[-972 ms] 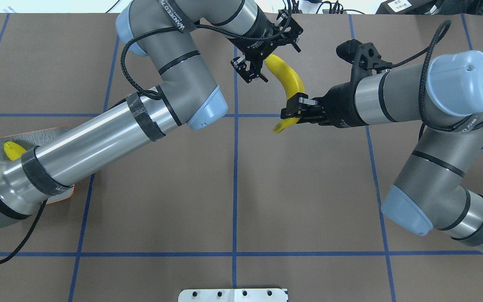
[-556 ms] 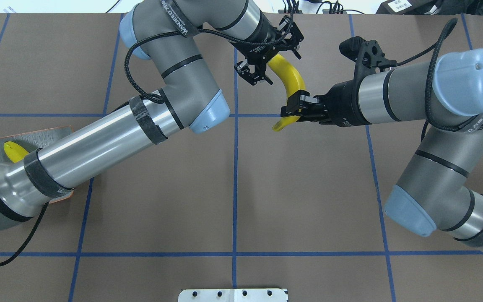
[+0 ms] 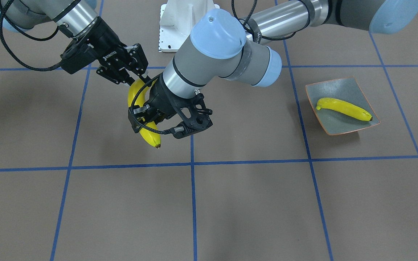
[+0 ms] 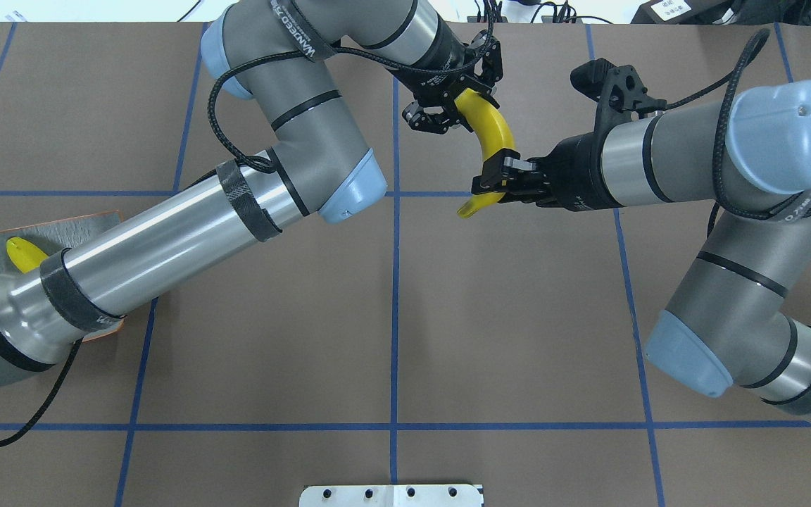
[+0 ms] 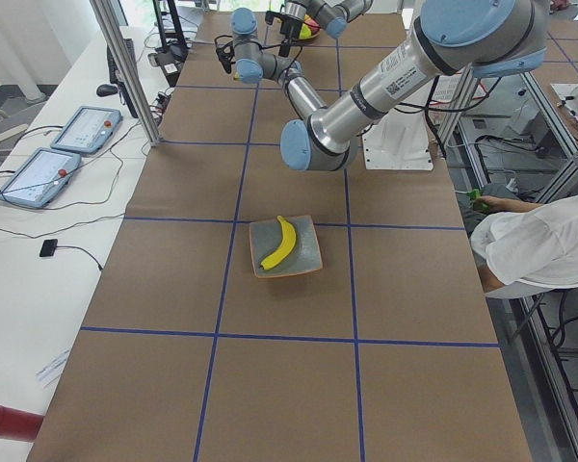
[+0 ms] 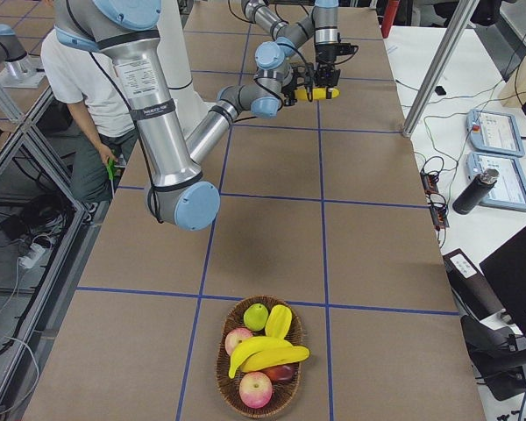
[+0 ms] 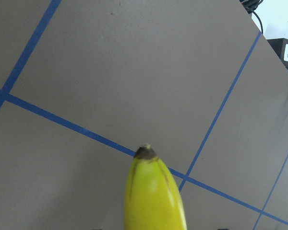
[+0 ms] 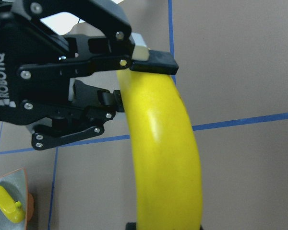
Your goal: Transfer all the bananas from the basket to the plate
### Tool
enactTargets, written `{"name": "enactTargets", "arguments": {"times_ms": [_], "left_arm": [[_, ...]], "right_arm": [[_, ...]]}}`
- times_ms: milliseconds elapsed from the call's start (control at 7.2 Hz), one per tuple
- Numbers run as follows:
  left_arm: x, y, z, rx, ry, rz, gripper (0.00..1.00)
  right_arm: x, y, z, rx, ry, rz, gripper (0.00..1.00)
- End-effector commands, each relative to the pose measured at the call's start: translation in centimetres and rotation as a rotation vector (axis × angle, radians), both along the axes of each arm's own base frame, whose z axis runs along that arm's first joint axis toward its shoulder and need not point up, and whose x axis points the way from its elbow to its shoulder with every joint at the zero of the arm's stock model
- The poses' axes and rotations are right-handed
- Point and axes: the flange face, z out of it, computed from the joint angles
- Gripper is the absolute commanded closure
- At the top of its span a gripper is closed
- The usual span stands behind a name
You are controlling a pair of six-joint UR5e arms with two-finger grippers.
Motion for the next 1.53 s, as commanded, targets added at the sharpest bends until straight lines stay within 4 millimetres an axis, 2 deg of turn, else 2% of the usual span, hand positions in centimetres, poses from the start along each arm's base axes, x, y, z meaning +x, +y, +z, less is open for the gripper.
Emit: {"name": "enactTargets", "arguments": {"times_ms": [0, 278, 417, 556, 694, 833, 972, 1250, 1389], "left_arm": [[0.1, 0.2, -0.1, 0.0, 0.003, 0.002, 1.0], [0.1, 0.2, 0.0, -0.002, 0.004, 0.003, 1.0], [-0.1, 0.2, 0.0, 0.0, 0.006, 0.002, 1.0], [-1.0, 0.8, 1.0, 0.011, 0.014, -0.001, 1.0], [-2.4, 1.7, 3.2, 0.011, 0.013, 0.0, 1.0], [-4.9, 3.5, 6.4, 0.015, 0.016, -0.005, 1.0], [-8.9, 4.1, 10.8, 0.013, 0.001, -0.033, 1.0], [-19.0, 2.2, 17.4, 0.037, -0.058, -0.054, 1.0], [-22.7, 3.3, 21.6, 0.087, -0.093, -0.053, 1.0]], "right_arm": [[0.1, -0.2, 0.0, -0.019, 0.002, 0.013, 0.0], [0.6, -0.4, -0.4, -0.015, -0.005, 0.018, 0.0], [2.1, -0.4, -0.3, -0.014, -0.011, 0.021, 0.0], [4.6, -0.7, 1.1, -0.037, -0.003, 0.016, 0.0], [7.5, -1.4, 2.6, -0.067, 0.004, 0.009, 0.0], [10.4, -2.2, 4.5, -0.095, 0.016, 0.011, 0.0], [11.9, -2.6, 5.6, -0.112, 0.025, 0.031, 0.0], [13.7, -3.0, 8.8, -0.163, 0.061, 0.067, 0.0], [14.4, -3.0, 9.9, -0.178, 0.075, 0.079, 0.0]]}}
